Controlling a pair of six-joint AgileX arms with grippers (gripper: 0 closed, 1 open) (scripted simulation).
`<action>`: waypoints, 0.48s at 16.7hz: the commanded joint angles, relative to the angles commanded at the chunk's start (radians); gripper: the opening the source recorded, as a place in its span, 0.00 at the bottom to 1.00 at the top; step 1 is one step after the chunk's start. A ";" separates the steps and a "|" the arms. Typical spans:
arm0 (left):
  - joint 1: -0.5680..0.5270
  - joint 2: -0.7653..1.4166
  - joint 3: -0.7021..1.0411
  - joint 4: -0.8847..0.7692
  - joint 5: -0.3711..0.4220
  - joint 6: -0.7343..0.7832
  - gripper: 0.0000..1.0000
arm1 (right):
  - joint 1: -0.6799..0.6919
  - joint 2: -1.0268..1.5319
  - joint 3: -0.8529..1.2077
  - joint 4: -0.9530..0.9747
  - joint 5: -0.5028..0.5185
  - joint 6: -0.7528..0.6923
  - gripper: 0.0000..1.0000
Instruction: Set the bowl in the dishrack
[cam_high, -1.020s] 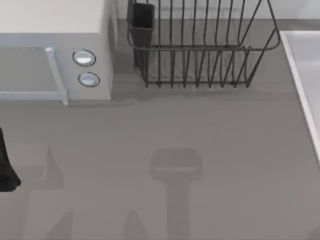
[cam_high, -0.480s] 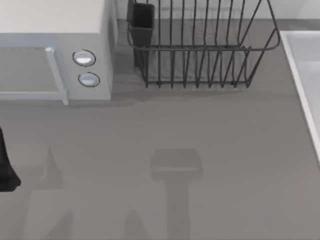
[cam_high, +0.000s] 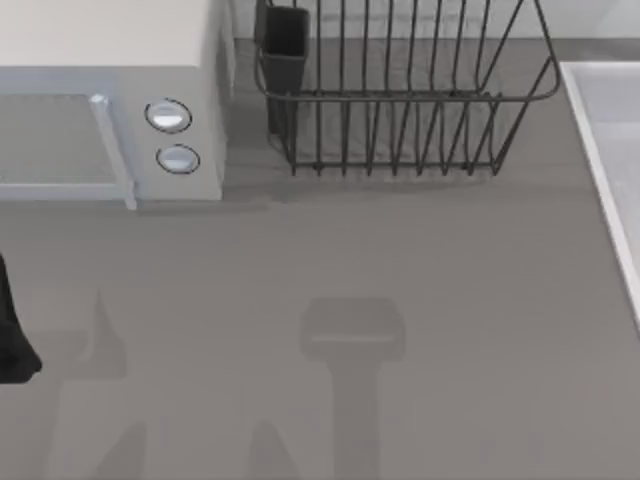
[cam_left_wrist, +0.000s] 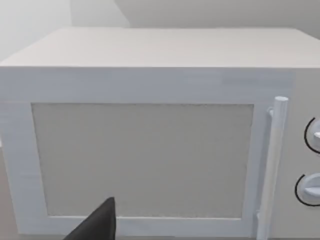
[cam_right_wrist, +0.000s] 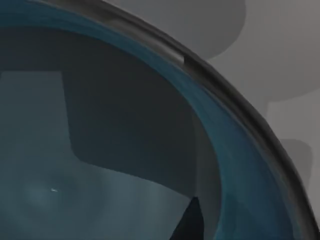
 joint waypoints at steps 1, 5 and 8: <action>0.000 0.000 0.000 0.000 0.000 0.000 1.00 | 0.000 0.000 0.000 0.000 0.000 0.000 0.25; 0.000 0.000 0.000 0.000 0.000 0.000 1.00 | 0.000 0.000 0.000 0.000 0.000 0.000 0.00; 0.000 0.000 0.000 0.000 0.000 0.000 1.00 | 0.000 0.000 0.000 0.000 0.000 0.000 0.00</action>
